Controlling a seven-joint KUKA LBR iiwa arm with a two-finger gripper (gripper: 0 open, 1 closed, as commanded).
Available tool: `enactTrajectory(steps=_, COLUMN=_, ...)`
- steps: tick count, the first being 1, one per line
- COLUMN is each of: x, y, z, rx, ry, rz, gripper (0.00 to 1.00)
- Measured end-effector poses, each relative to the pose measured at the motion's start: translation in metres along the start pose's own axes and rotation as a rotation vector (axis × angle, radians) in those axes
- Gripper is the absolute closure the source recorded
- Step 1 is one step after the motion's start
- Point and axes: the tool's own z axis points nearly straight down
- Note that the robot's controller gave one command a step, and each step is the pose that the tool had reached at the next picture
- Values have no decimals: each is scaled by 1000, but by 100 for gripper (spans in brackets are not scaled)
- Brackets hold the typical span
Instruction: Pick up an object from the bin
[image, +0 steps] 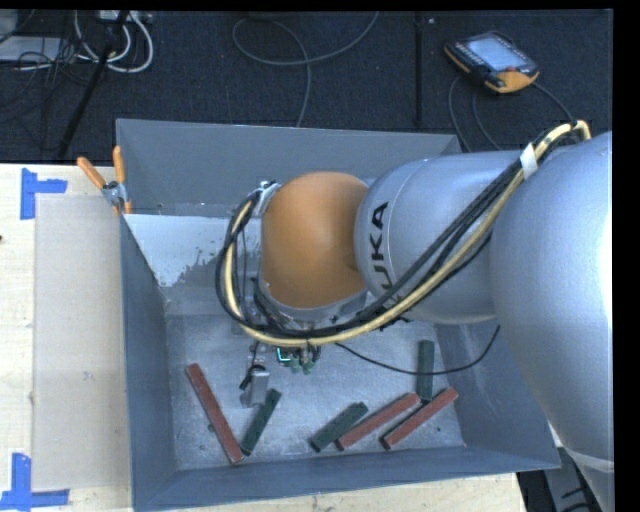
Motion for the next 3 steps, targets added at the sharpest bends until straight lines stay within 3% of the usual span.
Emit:
enactTrajectory(steps=1, x=-2, y=-1, z=-4, rx=-1, ry=-8, rz=4, gripper=0)
enactTrajectory(steps=2, x=11, y=-9, z=7, rx=-3, ry=-15, rz=-42, gripper=0)
enactTrajectory(steps=3, x=40, y=-18, z=31, rx=1, ry=-7, rz=-284, gripper=0)
